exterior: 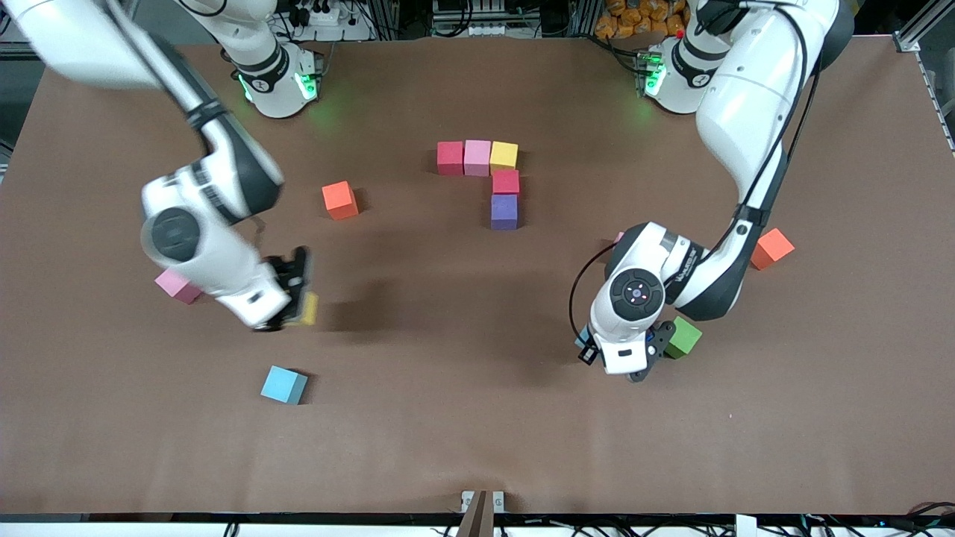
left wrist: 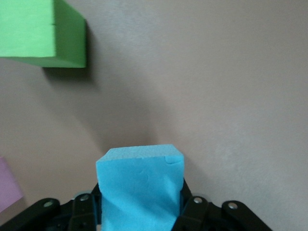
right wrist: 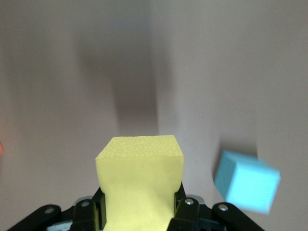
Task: Form number 2 with 11 blocks
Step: 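Grasp the cyan cube with the left gripper while the right gripper lifts the yellow, then lower the yellow cube below the blue cube with the right gripper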
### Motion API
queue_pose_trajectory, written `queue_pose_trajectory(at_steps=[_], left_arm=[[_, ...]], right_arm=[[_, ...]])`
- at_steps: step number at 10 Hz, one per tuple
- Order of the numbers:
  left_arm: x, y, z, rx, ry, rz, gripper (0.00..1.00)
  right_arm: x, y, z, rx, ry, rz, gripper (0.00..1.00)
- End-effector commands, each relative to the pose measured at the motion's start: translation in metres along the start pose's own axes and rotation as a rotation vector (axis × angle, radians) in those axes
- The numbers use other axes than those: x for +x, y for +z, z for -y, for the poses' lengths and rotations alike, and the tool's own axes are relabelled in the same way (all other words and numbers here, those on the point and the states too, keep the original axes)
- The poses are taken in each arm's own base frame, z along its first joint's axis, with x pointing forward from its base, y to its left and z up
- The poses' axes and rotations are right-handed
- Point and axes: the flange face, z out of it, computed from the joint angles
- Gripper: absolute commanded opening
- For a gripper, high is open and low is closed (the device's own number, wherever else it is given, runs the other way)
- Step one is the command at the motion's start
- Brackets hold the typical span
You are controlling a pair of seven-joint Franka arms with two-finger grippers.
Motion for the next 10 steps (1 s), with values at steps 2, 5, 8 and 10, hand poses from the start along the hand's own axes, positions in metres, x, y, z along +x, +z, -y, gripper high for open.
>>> queue_pose_trajectory(at_steps=[2, 5, 8, 10], left_arm=[[-0.001, -0.01, 0.051, 0.052, -0.016, 0.007, 0.0], [0.003, -0.007, 0.059, 0.042, -0.049, 0.038, 0.0], [0.012, -0.01, 0.062, 0.038, -0.077, 0.056, 0.0], [0.015, -0.006, 0.063, 0.044, -0.098, 0.058, 0.0]], right_arm=[[0.098, 0.002, 0.072, -0.003, 0.096, 0.027, 0.25], [0.192, 0.028, 0.15, 0.009, 0.159, -0.008, 0.25], [0.217, 0.066, 0.176, 0.054, 0.139, -0.036, 0.26], [0.241, 0.08, 0.199, 0.063, 0.095, -0.077, 0.26]])
